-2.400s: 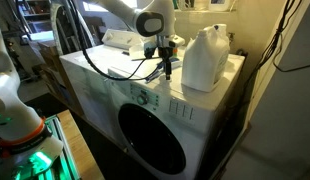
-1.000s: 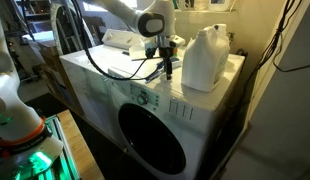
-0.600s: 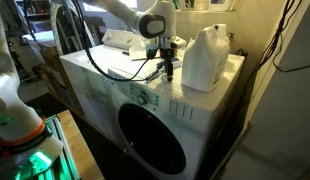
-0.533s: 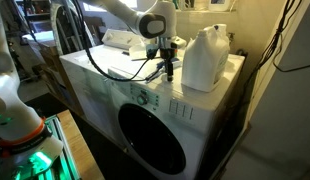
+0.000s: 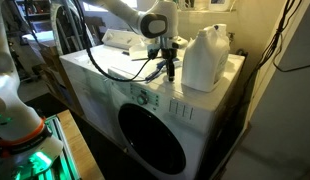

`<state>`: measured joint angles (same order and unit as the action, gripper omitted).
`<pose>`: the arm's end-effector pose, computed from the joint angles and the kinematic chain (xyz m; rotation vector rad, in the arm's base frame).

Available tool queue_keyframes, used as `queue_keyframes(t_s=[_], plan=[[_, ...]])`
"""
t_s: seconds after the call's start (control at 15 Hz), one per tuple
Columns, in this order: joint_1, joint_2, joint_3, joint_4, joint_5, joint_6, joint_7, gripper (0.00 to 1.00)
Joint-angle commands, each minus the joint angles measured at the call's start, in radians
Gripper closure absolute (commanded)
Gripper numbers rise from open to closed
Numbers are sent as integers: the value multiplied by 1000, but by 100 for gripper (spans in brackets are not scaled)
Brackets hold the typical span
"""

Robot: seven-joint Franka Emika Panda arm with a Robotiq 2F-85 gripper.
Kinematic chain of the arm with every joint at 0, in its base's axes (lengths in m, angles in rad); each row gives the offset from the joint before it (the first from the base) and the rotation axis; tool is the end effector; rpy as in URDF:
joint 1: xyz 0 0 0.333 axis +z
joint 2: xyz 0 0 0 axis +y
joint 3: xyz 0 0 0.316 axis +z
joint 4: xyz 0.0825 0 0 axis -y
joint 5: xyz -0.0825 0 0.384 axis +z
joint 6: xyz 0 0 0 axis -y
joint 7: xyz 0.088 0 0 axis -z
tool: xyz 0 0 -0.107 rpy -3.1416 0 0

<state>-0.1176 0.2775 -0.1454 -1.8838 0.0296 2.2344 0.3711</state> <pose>0.6063 -0.1572 0.3704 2.9670 -0.9905 0.1204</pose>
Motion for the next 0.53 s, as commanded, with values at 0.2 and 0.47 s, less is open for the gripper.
queue_keyframes(t_s=[0.2,0.47], plan=[[5,1,-2,12,10,-17,-6,70],[9,-6,2,14,14,-11,-11,100]])
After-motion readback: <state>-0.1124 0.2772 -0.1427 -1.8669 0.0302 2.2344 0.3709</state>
